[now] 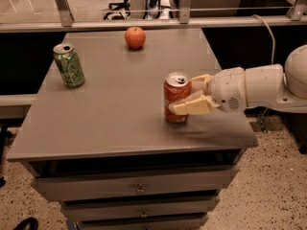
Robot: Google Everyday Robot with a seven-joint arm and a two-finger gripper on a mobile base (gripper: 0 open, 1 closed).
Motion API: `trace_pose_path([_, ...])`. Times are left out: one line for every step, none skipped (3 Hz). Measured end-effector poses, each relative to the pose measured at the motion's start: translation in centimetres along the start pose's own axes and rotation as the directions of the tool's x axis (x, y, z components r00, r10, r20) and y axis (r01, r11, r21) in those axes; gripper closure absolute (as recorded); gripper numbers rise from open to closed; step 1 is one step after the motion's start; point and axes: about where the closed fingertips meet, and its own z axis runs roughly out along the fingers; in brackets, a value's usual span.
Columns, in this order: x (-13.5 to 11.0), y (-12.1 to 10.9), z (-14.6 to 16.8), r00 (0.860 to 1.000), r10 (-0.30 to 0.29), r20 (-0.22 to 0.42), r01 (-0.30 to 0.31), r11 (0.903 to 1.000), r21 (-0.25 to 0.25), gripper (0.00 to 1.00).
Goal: Move coke can near green can
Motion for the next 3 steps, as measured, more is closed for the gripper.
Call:
trace_pose_path([-0.7,0.5,-0.7,1.0,-0.014,0.009,0.014,0.9996,0.026,1.0])
trace_pose_path([-2.6,-1.9,1.1,0.997,-0.039,0.068,0.034,0.9968,0.072,1.0])
trace_pose_path([-4.4,-5.8,4.2,0.99,-0.073,0.119,0.063,0.9945,0.084,1.0])
